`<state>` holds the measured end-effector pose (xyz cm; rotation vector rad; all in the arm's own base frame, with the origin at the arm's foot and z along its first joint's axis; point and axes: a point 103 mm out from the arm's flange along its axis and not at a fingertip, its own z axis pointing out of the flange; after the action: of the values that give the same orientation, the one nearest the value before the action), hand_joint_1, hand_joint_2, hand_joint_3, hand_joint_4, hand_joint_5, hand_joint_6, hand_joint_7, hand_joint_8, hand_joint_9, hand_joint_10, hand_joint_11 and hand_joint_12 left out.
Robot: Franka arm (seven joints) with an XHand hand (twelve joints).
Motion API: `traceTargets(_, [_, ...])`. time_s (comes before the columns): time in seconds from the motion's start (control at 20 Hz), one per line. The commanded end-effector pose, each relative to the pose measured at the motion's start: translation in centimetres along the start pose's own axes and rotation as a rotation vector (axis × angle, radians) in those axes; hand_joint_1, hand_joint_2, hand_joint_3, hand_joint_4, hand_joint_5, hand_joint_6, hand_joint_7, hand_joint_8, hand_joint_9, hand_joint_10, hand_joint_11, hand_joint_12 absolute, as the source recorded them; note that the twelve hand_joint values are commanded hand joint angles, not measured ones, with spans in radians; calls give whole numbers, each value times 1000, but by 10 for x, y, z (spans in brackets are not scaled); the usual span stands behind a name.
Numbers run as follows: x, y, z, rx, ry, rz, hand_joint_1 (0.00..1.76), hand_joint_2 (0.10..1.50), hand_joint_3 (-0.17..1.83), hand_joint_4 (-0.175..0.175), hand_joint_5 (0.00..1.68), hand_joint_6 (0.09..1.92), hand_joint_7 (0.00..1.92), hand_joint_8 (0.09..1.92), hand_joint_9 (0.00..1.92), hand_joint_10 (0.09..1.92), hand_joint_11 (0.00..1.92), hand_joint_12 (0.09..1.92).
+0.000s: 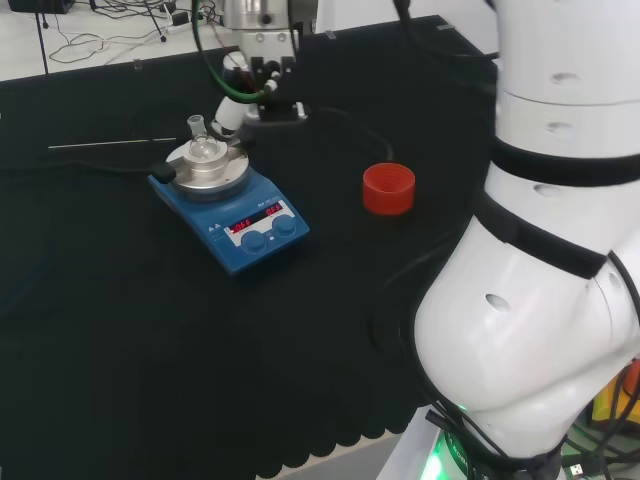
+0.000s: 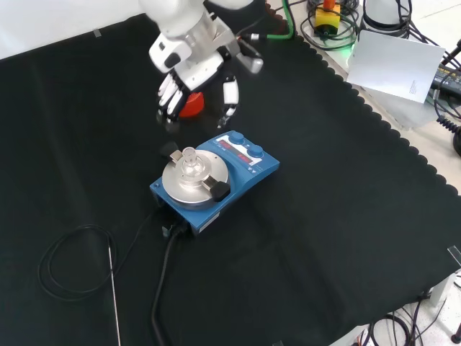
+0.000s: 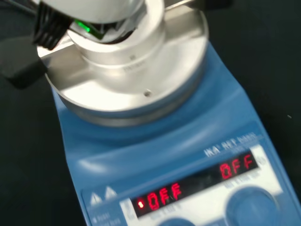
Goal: Turn on the heater.
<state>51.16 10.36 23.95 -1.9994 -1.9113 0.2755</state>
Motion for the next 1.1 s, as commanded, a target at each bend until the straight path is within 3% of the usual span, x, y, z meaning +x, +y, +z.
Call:
traceTargets(0.05, [-10, -45, -1, -26, 21, 40, 887, 579, 639, -24, 386, 399, 188, 730, 438, 729, 322, 1360])
traceTargets(0.2, [-12, -62, 10, -56, 24, 36, 885, 583, 636, -24, 392, 384, 203, 732, 472, 727, 322, 1362])
traceTargets(0.3, [-26, -84, 18, -52, 27, 24, 883, 586, 632, -24, 399, 369, 238, 739, 508, 721, 324, 1363])
traceTargets(0.55, [-65, -111, 29, 27, 40, 21, 891, 596, 626, -27, 420, 326, 496, 764, 746, 684, 424, 1326])
traceTargets(0.75, [-77, -126, 43, 76, 6, 41, 956, 617, 643, -46, 441, 306, 815, 865, 1109, 729, 783, 1174])
traceTargets(0.9, [-66, -130, 50, 111, -23, 48, 1021, 640, 646, -67, 462, 316, 1015, 1018, 1318, 783, 1099, 983])
traceTargets(1.1, [-55, -130, 57, 168, -50, 29, 1077, 660, 647, -80, 459, 344, 1218, 1168, 1471, 905, 1378, 838])
